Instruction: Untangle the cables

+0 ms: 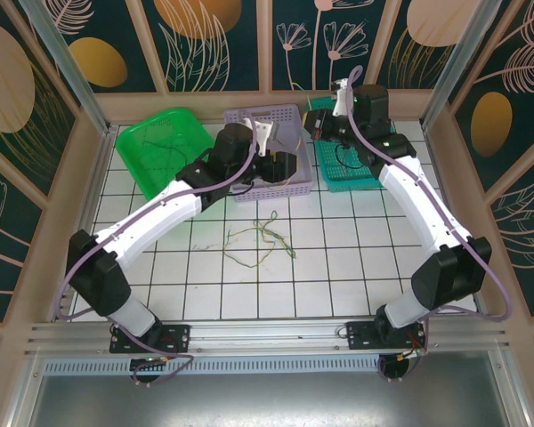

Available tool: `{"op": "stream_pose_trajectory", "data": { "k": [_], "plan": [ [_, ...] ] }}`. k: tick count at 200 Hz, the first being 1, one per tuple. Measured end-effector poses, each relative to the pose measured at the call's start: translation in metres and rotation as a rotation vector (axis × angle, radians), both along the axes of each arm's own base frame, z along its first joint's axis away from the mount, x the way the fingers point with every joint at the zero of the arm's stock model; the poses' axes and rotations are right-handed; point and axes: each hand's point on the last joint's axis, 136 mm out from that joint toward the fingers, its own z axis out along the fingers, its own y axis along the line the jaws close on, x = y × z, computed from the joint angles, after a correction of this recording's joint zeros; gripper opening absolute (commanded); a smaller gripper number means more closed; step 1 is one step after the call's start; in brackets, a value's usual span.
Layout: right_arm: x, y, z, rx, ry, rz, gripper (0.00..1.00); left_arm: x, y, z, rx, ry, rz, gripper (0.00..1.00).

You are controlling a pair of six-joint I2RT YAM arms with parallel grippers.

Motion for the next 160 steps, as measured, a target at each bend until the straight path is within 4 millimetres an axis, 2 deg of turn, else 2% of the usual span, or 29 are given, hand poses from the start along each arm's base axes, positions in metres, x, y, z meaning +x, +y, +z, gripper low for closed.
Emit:
{"op": "stream_pose_trajectory", "data": {
  "k": [23,54,86,93,98,116,125,140,160],
  "plan": [
    [-0.002,0.001,-0.002,0.006,0.017,0.005,0.0,0.004,-0.011,-0.008,0.024,-0.007,-0.035,0.44],
    [-0.002,0.0,-0.002,0.013,0.025,0.003,0.0,0.003,-0.017,-0.016,0.047,-0.012,-0.064,0.0],
    [-0.001,-0.002,-0.001,0.014,0.022,-0.001,0.0,0.004,-0.019,-0.014,0.051,-0.022,-0.074,0.0],
    [0.0,-0.003,0.0,0.014,0.021,-0.004,0.16,0.004,-0.02,-0.012,0.046,-0.024,-0.076,0.0],
    [0.0,-0.004,0.001,0.015,0.021,-0.007,0.31,0.004,-0.02,-0.01,0.044,-0.026,-0.078,0.0],
    [0.004,-0.012,0.001,0.013,0.029,-0.035,0.58,0.007,-0.024,0.0,0.028,-0.04,-0.082,0.0],
    [0.006,-0.019,0.0,0.001,0.028,-0.061,0.64,0.011,-0.027,0.006,0.018,-0.05,-0.081,0.0],
    [0.008,-0.032,0.004,-0.013,0.019,-0.12,0.68,0.02,-0.033,0.012,0.01,-0.061,-0.077,0.0],
    [0.002,-0.058,0.029,-0.019,-0.04,-0.217,0.69,0.036,-0.036,0.009,0.013,-0.056,-0.057,0.0]
  ]
}}
